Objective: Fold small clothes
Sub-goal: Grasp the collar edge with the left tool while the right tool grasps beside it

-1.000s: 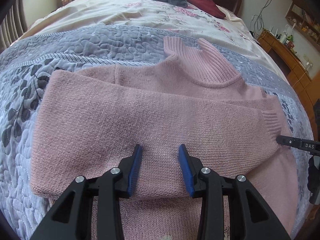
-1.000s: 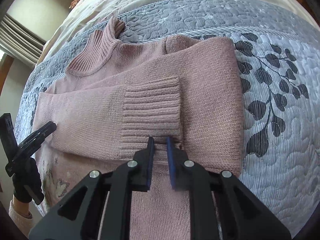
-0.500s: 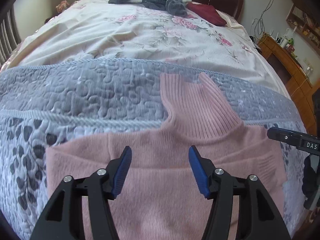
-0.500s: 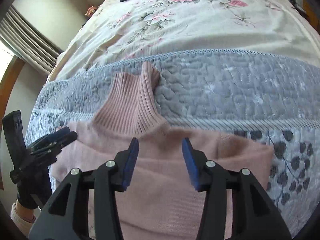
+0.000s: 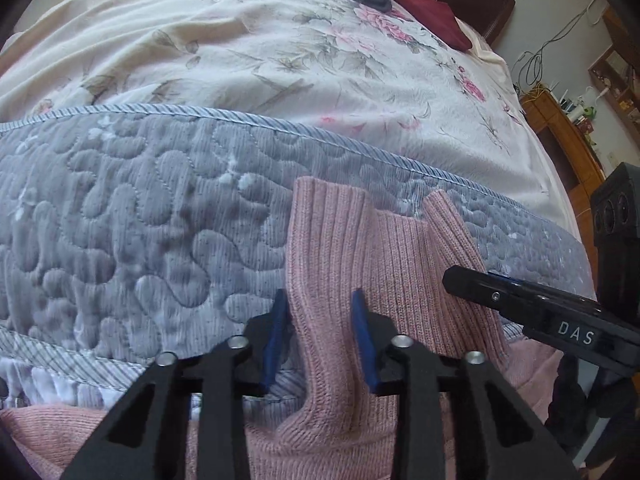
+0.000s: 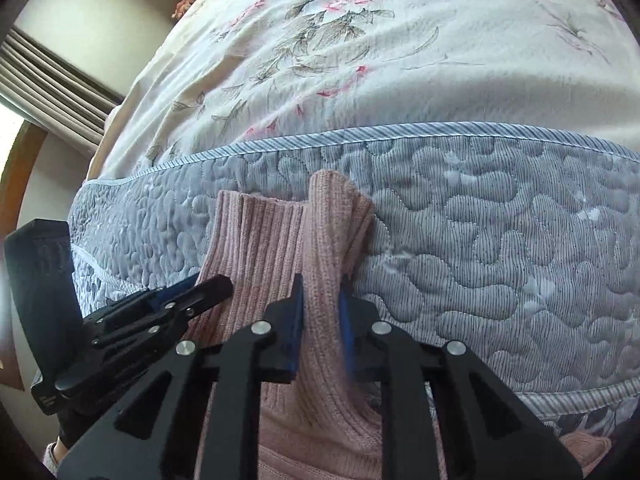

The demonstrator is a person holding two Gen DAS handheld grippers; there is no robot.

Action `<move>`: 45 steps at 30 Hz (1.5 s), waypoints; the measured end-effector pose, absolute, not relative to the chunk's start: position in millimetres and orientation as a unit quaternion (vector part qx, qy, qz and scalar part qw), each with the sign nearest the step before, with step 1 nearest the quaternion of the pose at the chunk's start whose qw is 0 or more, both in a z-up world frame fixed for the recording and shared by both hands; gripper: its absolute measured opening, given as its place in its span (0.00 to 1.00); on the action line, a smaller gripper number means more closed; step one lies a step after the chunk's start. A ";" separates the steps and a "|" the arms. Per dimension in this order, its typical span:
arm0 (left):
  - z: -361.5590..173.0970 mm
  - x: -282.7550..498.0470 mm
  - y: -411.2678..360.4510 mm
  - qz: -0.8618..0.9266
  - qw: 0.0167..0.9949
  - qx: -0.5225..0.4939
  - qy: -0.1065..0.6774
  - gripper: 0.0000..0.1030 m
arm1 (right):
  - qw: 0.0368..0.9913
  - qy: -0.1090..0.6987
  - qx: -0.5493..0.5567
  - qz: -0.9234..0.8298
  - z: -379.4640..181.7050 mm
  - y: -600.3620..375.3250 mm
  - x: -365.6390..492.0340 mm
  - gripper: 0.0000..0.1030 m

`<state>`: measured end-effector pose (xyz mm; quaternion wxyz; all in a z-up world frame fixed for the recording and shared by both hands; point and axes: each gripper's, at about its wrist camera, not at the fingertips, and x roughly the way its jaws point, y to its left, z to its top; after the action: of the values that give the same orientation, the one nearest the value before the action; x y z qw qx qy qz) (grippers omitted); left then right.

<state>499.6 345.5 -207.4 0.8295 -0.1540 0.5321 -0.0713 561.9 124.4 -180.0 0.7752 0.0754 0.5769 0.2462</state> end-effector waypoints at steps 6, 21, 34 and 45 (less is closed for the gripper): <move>-177.6 472.6 352.9 -0.116 0.854 -0.186 0.473 0.08 | 0.795 0.530 0.088 0.280 -149.5 103.1 535.9 0.11; -144.7 353.7 354.3 -0.204 0.871 -0.158 0.418 0.08 | 0.801 0.479 0.030 0.359 -107.9 71.2 421.0 0.11; -180.6 263.7 385.0 -0.217 0.805 -0.260 0.488 0.28 | 0.747 0.549 0.079 0.367 -142.8 21.7 325.7 0.36; -205.4 305.6 347.1 -0.200 0.759 -0.302 0.541 0.08 | 0.696 0.613 0.177 0.329 -178.8 52.8 357.6 0.12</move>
<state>305.6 347.1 -205.4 0.7592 -0.3019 0.5410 -0.1995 357.6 52.8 -178.8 0.6962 0.1770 0.6131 0.3288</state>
